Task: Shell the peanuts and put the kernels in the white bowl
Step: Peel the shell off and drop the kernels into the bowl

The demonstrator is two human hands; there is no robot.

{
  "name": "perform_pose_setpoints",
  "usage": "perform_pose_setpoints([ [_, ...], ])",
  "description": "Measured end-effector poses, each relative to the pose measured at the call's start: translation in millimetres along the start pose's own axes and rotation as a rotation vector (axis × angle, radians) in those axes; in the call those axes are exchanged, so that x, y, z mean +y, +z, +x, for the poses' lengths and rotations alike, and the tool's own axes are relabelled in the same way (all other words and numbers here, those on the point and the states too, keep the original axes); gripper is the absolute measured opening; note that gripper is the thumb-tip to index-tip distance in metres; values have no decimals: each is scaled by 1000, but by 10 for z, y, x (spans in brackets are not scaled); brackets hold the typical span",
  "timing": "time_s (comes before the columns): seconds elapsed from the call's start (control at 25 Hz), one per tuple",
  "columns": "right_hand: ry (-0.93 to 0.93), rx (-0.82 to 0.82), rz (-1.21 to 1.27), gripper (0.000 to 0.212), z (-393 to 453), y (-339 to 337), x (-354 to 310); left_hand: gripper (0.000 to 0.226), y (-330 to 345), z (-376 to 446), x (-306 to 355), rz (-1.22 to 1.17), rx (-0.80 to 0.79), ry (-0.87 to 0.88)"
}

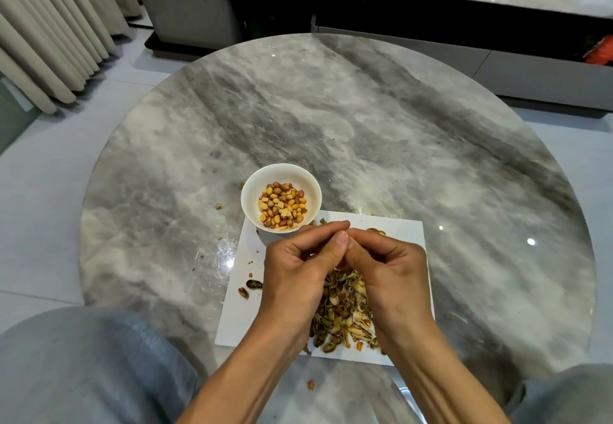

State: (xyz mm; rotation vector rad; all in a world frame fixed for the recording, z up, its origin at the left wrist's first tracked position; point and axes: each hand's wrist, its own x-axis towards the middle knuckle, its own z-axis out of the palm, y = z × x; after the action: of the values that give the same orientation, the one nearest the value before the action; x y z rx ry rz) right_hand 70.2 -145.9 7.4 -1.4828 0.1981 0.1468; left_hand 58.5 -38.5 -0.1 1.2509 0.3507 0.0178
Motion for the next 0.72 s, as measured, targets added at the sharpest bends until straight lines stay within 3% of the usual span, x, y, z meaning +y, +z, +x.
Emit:
perform_pose_setpoints([
  [0.16,120,-42,32,13,62,-109,-19,31,-131,76,52,336,-145,178],
  [0.36,67,-151,-184,14,109,-261,-161,31,-193,104,74,633,-168,375],
  [0.52,-77,-207,-368,22,109,-283,-266,26,-242,146,144,626,-226,382],
  [0.72,-194,-138,-270,31,55,-227,-245,27,-194,116,152,487,-171,479],
])
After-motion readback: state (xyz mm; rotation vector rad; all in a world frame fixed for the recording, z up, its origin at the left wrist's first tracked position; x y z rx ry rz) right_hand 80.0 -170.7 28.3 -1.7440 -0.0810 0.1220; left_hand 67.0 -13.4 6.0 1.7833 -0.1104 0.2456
